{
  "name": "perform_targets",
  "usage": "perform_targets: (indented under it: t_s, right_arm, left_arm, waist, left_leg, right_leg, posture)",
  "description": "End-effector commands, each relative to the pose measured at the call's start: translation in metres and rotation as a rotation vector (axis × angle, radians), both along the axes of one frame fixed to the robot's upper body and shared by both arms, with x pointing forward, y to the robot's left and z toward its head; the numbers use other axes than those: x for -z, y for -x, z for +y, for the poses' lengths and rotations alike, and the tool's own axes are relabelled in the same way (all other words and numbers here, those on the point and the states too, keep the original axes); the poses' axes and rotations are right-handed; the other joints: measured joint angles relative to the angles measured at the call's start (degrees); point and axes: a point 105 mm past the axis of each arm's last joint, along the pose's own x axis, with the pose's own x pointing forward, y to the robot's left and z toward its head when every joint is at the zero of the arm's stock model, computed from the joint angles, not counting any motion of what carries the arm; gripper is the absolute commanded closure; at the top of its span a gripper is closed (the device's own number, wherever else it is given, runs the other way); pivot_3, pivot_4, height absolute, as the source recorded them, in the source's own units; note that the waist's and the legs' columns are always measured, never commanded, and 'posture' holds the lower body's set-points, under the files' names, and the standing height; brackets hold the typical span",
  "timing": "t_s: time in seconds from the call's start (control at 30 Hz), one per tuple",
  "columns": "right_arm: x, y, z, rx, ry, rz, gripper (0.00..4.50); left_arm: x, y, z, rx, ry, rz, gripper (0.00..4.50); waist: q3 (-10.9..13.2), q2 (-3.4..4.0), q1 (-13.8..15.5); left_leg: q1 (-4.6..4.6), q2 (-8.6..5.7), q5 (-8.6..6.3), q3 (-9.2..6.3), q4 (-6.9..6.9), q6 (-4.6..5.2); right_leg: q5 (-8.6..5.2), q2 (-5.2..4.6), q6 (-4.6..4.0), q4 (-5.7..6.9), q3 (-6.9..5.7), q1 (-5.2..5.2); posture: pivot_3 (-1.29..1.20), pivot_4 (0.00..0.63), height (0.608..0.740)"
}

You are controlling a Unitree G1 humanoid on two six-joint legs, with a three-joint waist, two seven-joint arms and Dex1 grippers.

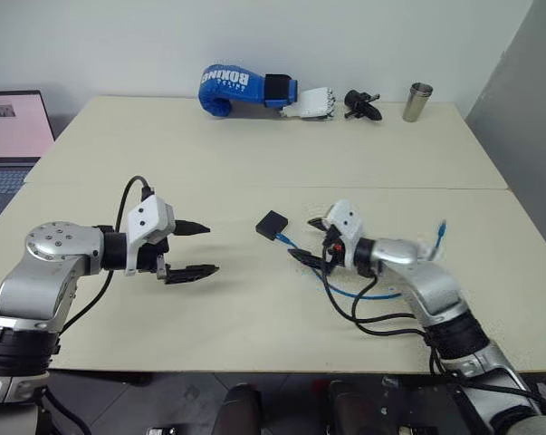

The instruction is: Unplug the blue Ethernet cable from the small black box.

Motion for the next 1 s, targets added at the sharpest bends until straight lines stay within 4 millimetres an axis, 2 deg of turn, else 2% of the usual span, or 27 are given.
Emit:
perform_targets:
  t_s: [0.03,0.13,0.3,0.43,0.57,0.63,0.93,1.0]
  right_arm:
    - [0.009,-0.021,0.021,0.032,0.022,-0.062,0.04]
    - [0.021,-0.025,0.025,0.015,0.036,-0.041,0.04]
    - [0.029,-0.024,0.039,-0.025,0.037,-0.035,0.04]
    - [0.034,-0.033,0.042,0.013,0.019,-0.014,0.04]
    - [0.039,-0.033,0.039,0.013,0.022,-0.002,0.64]
    - [0.042,-0.033,0.038,0.010,0.027,0.003,1.09]
    - [0.043,-0.033,0.038,0.008,0.030,-0.002,3.52]
    - [0.042,-0.032,0.039,0.001,0.035,-0.010,3.93]
  left_arm:
    - [-0.005,-0.001,0.004,0.008,-0.028,-0.036,0.00]
    - [-0.005,0.000,0.002,0.016,-0.028,-0.039,0.00]
    - [-0.005,-0.001,0.001,0.016,-0.027,-0.041,0.00]
    - [-0.005,-0.001,-0.001,0.019,-0.024,-0.043,0.00]
    - [-0.005,-0.001,-0.002,0.021,-0.023,-0.044,0.00]
    - [-0.005,-0.002,-0.003,0.024,-0.021,-0.045,0.00]
    - [-0.006,-0.004,-0.006,0.029,-0.020,-0.043,0.00]
    - [-0.006,-0.005,-0.006,0.024,-0.013,-0.042,0.00]
  waist:
    - [0.00,0.00,0.41]
    - [-0.01,-0.02,0.02]
    - [-0.01,-0.01,0.02]
    - [-0.01,-0.01,-0.14]
    - [-0.01,-0.01,-0.09]
    - [-0.01,-0.01,-0.08]
    - [-0.01,-0.01,-0.08]
    - [-0.01,-0.01,-0.08]
  left_leg:
    - [-0.04,0.00,0.00,-0.01,0.00,0.00]
    - [0.00,-0.02,0.00,0.00,0.02,0.00]
    - [0.00,0.00,0.00,-0.01,0.00,0.00]
    - [0.02,0.01,0.00,-0.01,0.00,0.00]
    - [0.04,0.02,0.00,-0.01,0.00,0.00]
    - [0.04,0.02,0.00,0.00,0.01,0.00]
    - [0.04,0.02,0.00,-0.01,0.00,0.00]
    - [0.04,0.02,0.00,-0.01,0.00,0.00]
  right_leg:
    - [0.00,-0.01,0.00,-0.01,-0.01,-0.02]
    - [0.00,-0.03,0.00,0.02,-0.02,0.00]
    - [0.00,-0.02,-0.02,0.03,-0.04,-0.01]
    - [0.00,-0.01,-0.02,0.06,-0.03,-0.01]
    - [0.00,0.01,-0.02,0.09,-0.03,0.00]
    - [0.00,0.00,-0.02,0.09,-0.01,0.00]
    - [0.00,0.00,-0.02,0.09,-0.02,0.00]
    - [0.00,0.00,-0.02,0.09,-0.02,0.00]
  posture:
    - [0.00,0.150,0.740]
    - [0.00,0.150,0.740]
    - [0.00,0.150,0.740]
    - [0.00,0.150,0.740]
    - [0.00,0.150,0.740]
    - [0.00,0.150,0.740]
    - [0.00,0.150,0.740]
    - [0.00,0.150,0.740]
